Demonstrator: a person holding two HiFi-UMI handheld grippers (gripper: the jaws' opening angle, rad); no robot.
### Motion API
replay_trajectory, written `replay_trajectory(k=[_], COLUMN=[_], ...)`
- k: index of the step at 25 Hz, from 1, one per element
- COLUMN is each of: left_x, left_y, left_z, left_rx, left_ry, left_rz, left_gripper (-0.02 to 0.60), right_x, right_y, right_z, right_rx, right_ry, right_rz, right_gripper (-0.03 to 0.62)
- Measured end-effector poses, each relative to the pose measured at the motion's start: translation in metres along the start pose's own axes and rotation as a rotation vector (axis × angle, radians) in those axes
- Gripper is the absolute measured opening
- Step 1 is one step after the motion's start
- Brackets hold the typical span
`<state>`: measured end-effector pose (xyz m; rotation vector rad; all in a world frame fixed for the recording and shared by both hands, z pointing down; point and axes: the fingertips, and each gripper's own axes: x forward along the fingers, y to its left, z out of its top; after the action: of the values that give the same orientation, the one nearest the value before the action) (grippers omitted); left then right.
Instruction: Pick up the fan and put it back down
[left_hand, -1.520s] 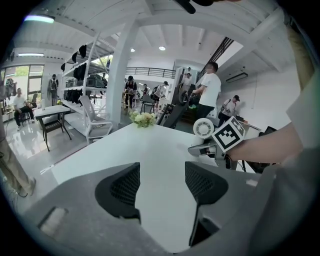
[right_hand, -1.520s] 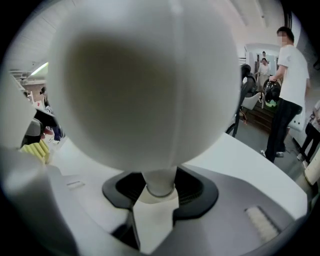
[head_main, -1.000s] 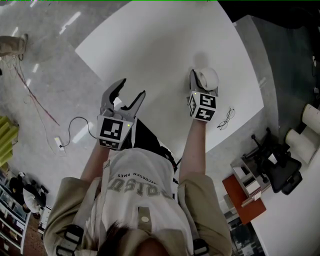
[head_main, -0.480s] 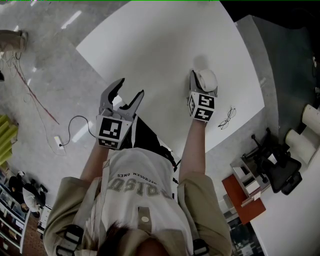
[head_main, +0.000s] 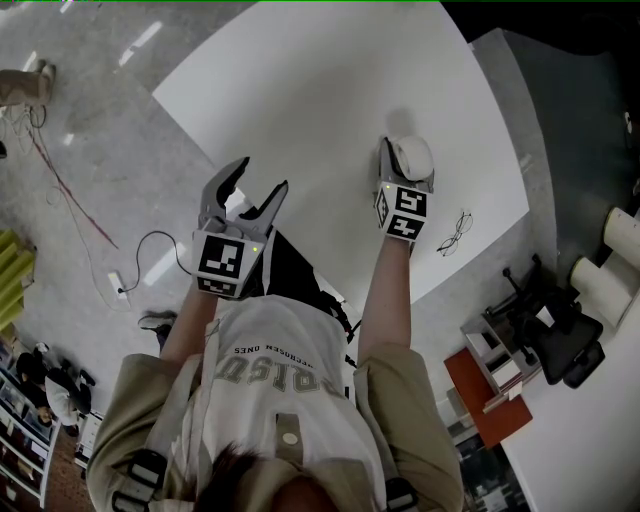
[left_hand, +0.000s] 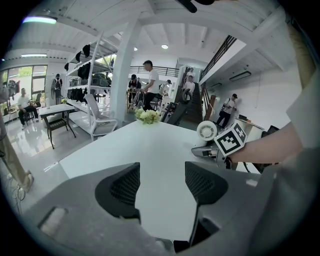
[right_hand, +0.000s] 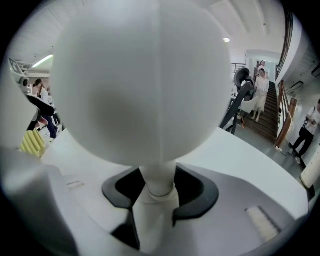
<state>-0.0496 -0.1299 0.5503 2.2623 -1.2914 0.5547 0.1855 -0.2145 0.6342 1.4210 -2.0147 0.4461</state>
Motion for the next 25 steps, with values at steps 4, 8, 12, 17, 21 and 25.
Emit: replay_trajectory(k=[4,8,12,17,21,25], left_x=[-0.003,-0.01,-0.015,-0.022,-0.027,-0.031], left_y=[0.002,0.003,0.007,0.008,0.008,0.008], left_z=[0.0,-0.002,-0.004,-0.002,0.001,0.004], left_rx=[0.001,0.003,0.006,0.016,0.025,0.038], left_ry=[-0.004,-0.009,-0.012,-0.018,-0.028,-0.039], left_rz=[0.003,0.006,0.01,0.015,0.017,0.014], left_gripper=[0.293,0.293,0.293,0.293,0.293,0.293], right_x=[0.001,-0.001,0.002,-0.011,-0.029,-0.046], right_y=[0.001,0.003,0.01,0.01,0.008,0.003], right_z=[0.0,0.0,0.0,-0.001,0.002,0.008], right_rx=[-0.008,0.011,0.077,0.133,0.126,0.137], right_ry=[-0.007,-0.01,0.0,-0.016,-0.048,-0.088], right_rz=[-0.01,-0.008,0.008,-0.013,-0.03,-0.053], right_gripper=[0.172,0.173,0.355,0.374,0.39,0.394])
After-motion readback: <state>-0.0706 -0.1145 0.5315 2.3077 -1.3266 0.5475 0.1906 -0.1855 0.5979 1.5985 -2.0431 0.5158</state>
